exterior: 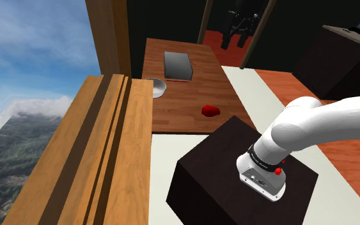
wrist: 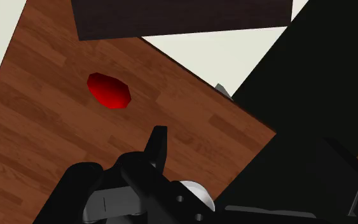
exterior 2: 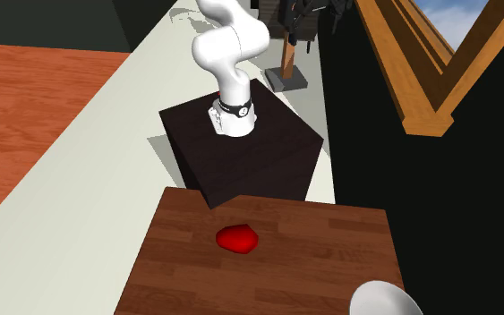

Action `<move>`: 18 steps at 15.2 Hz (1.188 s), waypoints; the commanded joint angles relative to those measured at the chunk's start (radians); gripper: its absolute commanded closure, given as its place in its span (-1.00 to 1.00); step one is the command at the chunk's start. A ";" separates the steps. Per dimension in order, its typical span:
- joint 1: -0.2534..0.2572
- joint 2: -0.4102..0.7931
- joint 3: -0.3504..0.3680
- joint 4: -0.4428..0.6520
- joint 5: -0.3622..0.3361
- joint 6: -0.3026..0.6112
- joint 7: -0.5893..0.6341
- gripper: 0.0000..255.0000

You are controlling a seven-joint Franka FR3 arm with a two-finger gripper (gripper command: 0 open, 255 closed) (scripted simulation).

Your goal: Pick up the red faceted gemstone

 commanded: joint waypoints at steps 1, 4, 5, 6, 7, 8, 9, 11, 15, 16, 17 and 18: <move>0.000 0.000 0.000 0.000 0.000 0.000 0.000 -1.00; 0.005 -0.026 -0.036 -0.107 -0.032 0.082 -0.085 -1.00; 0.006 -0.031 -0.049 -0.140 -0.043 0.110 -0.113 -1.00; 0.006 -0.036 -0.062 -0.172 -0.054 0.139 -0.142 -1.00; 0.007 -0.038 -0.076 -0.203 -0.066 0.168 -0.169 -1.00; 0.006 -0.038 -0.089 -0.233 -0.078 0.198 -0.197 -1.00; 0.006 -0.037 -0.103 -0.261 -0.090 0.229 -0.225 -1.00; 0.004 -0.029 -0.133 -0.314 -0.115 0.293 -0.281 -1.00; -0.001 0.014 -0.197 -0.403 -0.166 0.431 -0.391 -1.00; -0.003 0.031 -0.214 -0.421 -0.179 0.468 -0.419 -1.00; -0.004 0.050 -0.231 -0.438 -0.191 0.506 -0.446 -1.00; -0.005 0.072 -0.248 -0.453 -0.204 0.545 -0.474 -1.00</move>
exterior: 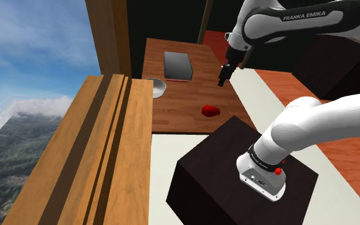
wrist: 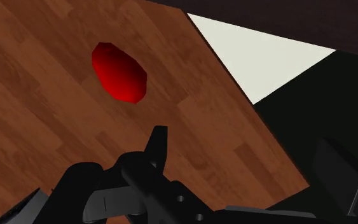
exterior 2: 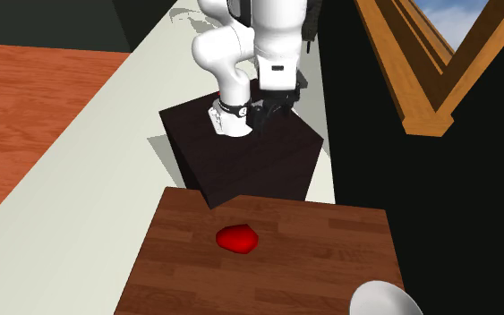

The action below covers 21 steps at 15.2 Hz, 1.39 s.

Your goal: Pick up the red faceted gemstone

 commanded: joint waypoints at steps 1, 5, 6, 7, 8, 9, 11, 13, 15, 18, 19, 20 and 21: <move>-0.002 0.048 -0.035 -0.023 -0.024 0.078 -0.059 -1.00; -0.001 0.171 -0.109 -0.057 -0.063 0.245 -0.172 -1.00; 0.002 0.208 -0.129 -0.060 -0.069 0.288 -0.202 -1.00; 0.006 0.248 -0.148 -0.062 -0.073 0.331 -0.232 -1.00; 0.011 0.289 -0.168 -0.061 -0.075 0.375 -0.264 -1.00; 0.017 0.333 -0.188 -0.059 -0.073 0.418 -0.297 -1.00; 0.036 0.425 -0.228 -0.049 -0.057 0.504 -0.369 -1.00; 0.062 0.523 -0.268 -0.031 -0.018 0.586 -0.455 -1.00; 0.092 0.628 -0.302 -0.005 0.055 0.663 -0.563 -1.00; 0.114 0.793 -0.310 0.049 0.245 0.757 -0.777 -1.00; 0.101 0.847 -0.290 0.072 0.317 0.780 -0.855 -1.00; 0.081 0.899 -0.263 0.098 0.386 0.801 -0.929 -1.00; 0.052 0.949 -0.228 0.125 0.445 0.819 -0.996 -1.00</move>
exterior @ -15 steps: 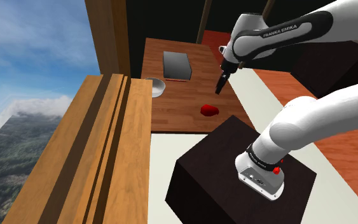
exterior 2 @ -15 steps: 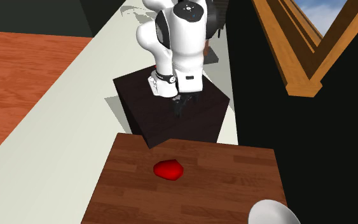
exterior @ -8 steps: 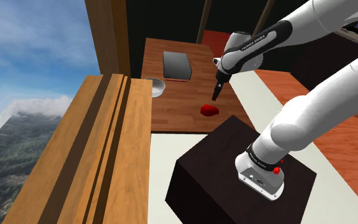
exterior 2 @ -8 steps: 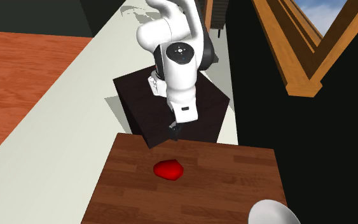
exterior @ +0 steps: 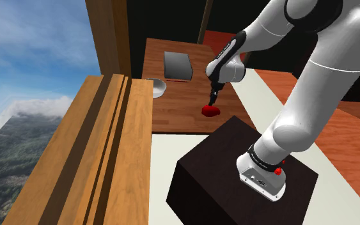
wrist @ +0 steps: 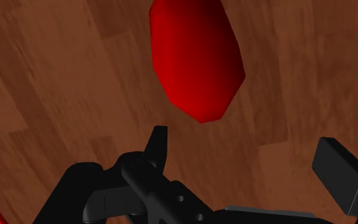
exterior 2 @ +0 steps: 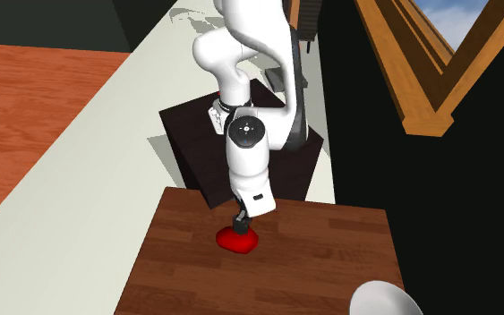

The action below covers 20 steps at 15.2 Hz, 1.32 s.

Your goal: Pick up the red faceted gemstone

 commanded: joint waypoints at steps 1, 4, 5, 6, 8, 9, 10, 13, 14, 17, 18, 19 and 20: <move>-0.057 0.102 0.065 0.054 0.121 0.041 -0.144 -1.00; -0.126 0.185 0.139 0.103 0.188 0.076 -0.231 -1.00; -0.138 0.200 0.154 0.108 0.202 0.087 -0.242 -1.00; -0.150 0.216 0.169 0.113 0.216 0.098 -0.254 -1.00; -0.174 0.247 0.199 0.124 0.243 0.119 -0.276 -1.00; -0.186 0.263 0.213 0.130 0.255 0.130 -0.286 -1.00; -0.198 0.278 0.228 0.136 0.266 0.141 -0.296 -1.00; -0.207 0.287 0.236 0.139 0.272 0.147 -0.302 1.00; -0.205 0.286 0.236 0.138 0.272 0.147 -0.301 1.00; -0.205 0.286 0.235 0.138 0.272 0.146 -0.301 1.00; -0.205 0.286 0.236 0.138 0.272 0.147 -0.301 1.00; -0.206 0.286 0.236 0.137 0.273 0.148 -0.302 1.00; -0.206 0.287 0.236 0.139 0.273 0.147 -0.302 1.00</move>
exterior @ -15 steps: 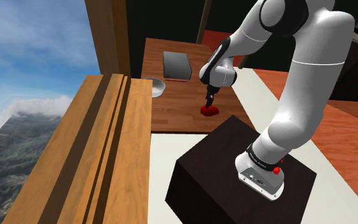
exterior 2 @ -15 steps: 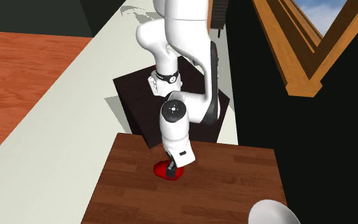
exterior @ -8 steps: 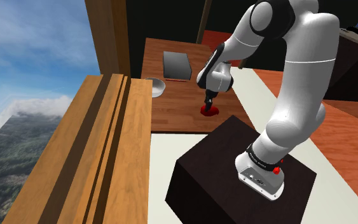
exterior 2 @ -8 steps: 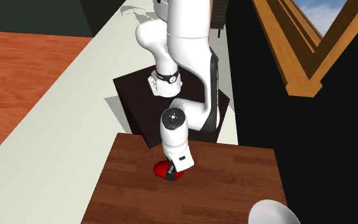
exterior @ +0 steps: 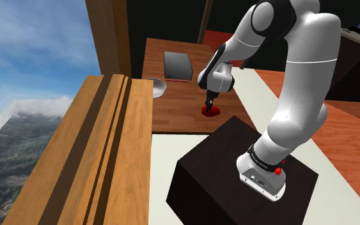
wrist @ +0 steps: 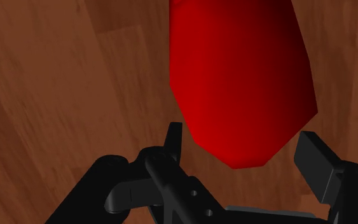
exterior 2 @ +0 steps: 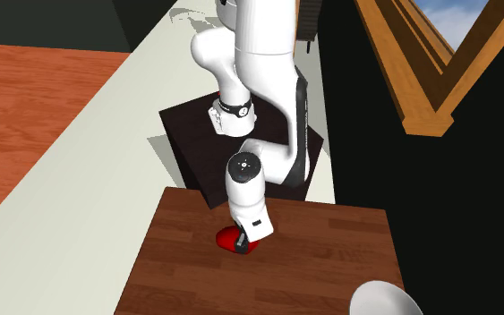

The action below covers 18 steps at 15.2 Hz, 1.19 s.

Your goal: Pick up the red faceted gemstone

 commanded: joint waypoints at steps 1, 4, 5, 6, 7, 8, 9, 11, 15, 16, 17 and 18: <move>0.000 0.003 0.000 -0.001 0.000 0.000 0.000 1.00; 0.025 -0.028 -0.029 -0.012 -0.023 -0.022 0.020 1.00; 0.037 -0.043 -0.044 -0.018 -0.035 -0.032 0.030 1.00; 0.049 -0.059 -0.059 -0.023 -0.048 -0.043 0.041 1.00; 0.061 -0.074 -0.074 -0.028 -0.062 -0.054 0.052 1.00; 0.073 -0.090 -0.089 -0.033 -0.076 -0.065 0.064 1.00; 0.085 -0.105 -0.104 -0.038 -0.091 -0.076 0.076 1.00; 0.108 -0.136 -0.134 -0.047 -0.123 -0.098 0.101 1.00; 0.150 -0.199 -0.190 -0.062 -0.194 -0.142 0.155 1.00; 0.160 -0.215 -0.203 -0.065 -0.213 -0.154 0.169 1.00; 0.168 -0.231 -0.216 -0.067 -0.233 -0.165 0.184 1.00; 0.169 -0.233 -0.217 -0.068 -0.236 -0.167 0.186 1.00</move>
